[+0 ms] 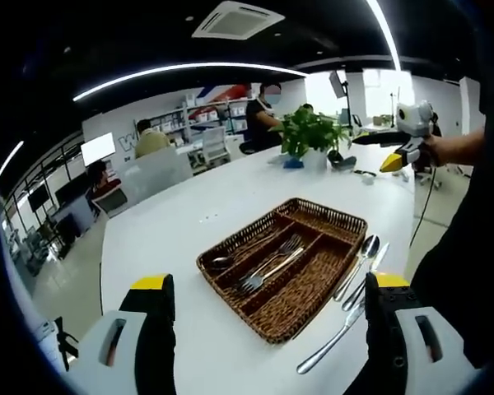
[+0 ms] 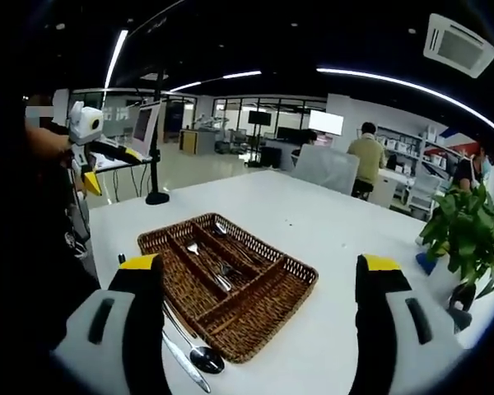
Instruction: Arrange the knives, forks, and spoons in their matching storage slots by inserting each utensil handle-first until every utensil is classified and aligned in the correct compartment
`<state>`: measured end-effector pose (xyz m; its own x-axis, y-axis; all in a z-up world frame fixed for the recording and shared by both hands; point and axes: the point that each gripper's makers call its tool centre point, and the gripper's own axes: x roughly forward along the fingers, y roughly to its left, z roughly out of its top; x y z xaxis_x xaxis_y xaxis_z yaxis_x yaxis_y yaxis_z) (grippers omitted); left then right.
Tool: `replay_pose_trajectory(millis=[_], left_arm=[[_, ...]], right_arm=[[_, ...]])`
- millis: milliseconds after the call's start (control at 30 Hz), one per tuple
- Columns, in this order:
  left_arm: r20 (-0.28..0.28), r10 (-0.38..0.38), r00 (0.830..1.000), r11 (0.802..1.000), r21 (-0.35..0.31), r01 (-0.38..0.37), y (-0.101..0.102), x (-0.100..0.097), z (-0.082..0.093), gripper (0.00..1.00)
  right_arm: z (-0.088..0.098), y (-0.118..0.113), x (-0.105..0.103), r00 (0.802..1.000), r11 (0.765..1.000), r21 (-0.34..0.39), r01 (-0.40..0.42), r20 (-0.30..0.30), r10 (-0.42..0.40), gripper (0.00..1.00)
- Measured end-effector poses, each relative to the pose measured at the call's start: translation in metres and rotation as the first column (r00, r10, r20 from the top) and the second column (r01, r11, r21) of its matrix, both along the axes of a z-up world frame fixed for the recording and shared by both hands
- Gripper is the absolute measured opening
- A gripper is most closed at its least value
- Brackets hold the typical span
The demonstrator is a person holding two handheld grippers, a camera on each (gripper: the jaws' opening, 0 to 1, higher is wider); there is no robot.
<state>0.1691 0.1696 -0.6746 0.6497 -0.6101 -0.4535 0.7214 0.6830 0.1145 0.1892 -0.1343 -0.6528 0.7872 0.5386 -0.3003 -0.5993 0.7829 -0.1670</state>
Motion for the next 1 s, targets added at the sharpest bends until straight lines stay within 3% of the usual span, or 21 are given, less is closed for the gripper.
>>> replay_pose_trajectory(millis=[267, 367, 433, 633, 833, 1000], left_arm=[[-0.020, -0.023, 1.000, 1.000, 0.014, 0.023, -0.008, -0.001, -0.006, 0.99], [-0.041, -0.047, 0.998, 0.999, 0.016, 0.048, -0.014, -0.004, -0.011, 0.99], [-0.051, -0.058, 0.997, 0.998, 0.036, 0.060, -0.015, -0.005, -0.016, 0.99], [-0.059, -0.062, 0.996, 0.998, 0.025, 0.064, -0.022, -0.002, -0.015, 0.99], [-0.072, -0.175, 0.982, 0.984, 0.027, 0.178, -0.063, -0.007, -0.017, 0.97], [-0.084, -0.208, 0.975, 0.978, 0.017, 0.210, -0.083, -0.008, -0.022, 0.95]], right_arm=[[-0.004, 0.000, -0.003, 1.000, 1.000, -0.008, -0.016, -0.010, 0.016, 0.98], [-0.013, 0.009, -0.012, 0.993, 0.997, 0.035, -0.070, -0.096, 0.073, 0.95], [-0.015, 0.011, -0.012, 0.994, 0.997, -0.003, -0.079, -0.071, 0.078, 0.95], [-0.021, 0.014, -0.014, 0.992, 0.995, -0.018, -0.094, -0.084, 0.093, 0.93], [-0.018, 0.010, -0.010, 0.993, 0.996, -0.005, -0.088, -0.080, 0.087, 0.93], [-0.013, 0.004, -0.007, 0.995, 0.998, 0.020, -0.066, -0.071, 0.068, 1.00]])
